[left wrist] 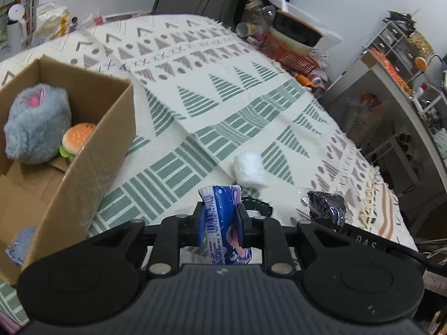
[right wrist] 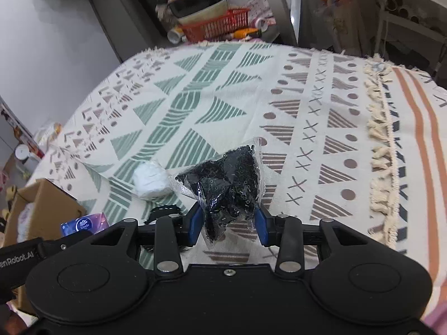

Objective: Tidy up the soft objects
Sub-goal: 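Grasp the blue tissue packet with the left tool while the right tool grasps the black sequin bag, then carry the blue packet and black sequin bag over the box with both tools, then release the blue packet into the box with the left tool while the right tool drops the sequin bag, then move both tools toward the white plastic bag and black felt patch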

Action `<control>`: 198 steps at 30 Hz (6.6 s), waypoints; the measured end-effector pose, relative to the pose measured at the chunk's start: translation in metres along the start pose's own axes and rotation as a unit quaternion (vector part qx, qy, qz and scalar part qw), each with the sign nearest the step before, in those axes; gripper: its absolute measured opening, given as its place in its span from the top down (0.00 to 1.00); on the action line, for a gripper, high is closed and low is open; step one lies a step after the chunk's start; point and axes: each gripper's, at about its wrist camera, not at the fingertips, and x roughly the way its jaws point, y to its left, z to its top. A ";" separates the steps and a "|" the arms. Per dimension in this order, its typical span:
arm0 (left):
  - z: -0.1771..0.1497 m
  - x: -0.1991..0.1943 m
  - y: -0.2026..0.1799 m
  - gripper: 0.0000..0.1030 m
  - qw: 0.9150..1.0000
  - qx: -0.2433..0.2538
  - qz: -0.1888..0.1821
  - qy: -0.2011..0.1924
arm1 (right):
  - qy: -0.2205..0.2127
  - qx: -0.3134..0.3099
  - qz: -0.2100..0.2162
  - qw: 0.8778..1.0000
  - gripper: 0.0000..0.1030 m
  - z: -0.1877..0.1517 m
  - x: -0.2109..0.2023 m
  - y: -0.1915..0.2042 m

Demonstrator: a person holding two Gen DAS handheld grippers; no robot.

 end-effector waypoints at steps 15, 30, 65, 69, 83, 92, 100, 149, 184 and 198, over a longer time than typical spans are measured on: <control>0.015 -0.058 -0.004 0.81 0.999 0.027 -0.023 -0.032 | -0.038 0.025 0.022 0.999 0.63 -0.016 -0.054 0.013; 0.025 -0.109 0.019 0.81 0.998 0.028 -0.021 -0.057 | -0.078 0.026 0.040 0.996 0.63 -0.035 -0.102 0.040; 0.062 -0.151 0.160 0.81 0.995 -0.068 0.021 -0.077 | -0.087 -0.011 0.063 0.994 0.63 -0.056 -0.108 0.165; 0.062 -0.147 0.176 0.81 0.994 -0.079 0.034 -0.069 | -0.082 -0.017 0.084 0.993 0.63 -0.059 -0.102 0.181; 0.066 -0.134 0.198 0.77 0.992 -0.082 0.091 -0.039 | -0.063 -0.051 0.128 0.988 0.63 -0.070 -0.084 0.212; 0.066 -0.141 0.191 0.55 0.991 -0.083 0.095 -0.045 | -0.051 -0.040 0.150 0.987 0.61 -0.073 -0.077 0.205; 0.065 -0.146 0.182 0.48 0.989 -0.082 0.111 -0.049 | -0.039 -0.038 0.178 0.982 0.42 -0.074 -0.078 0.200; 0.018 -0.121 0.005 0.18 0.994 0.042 0.083 -0.049 | -0.069 0.136 0.093 0.984 0.00 -0.036 -0.131 -0.021; 0.067 0.024 -0.037 0.23 0.989 0.140 0.005 0.057 | 0.033 0.141 0.078 0.986 0.33 -0.019 -0.002 0.004; 0.068 0.085 0.000 0.33 0.990 0.057 -0.074 0.110 | 0.071 0.112 0.063 0.989 0.35 -0.018 0.041 0.017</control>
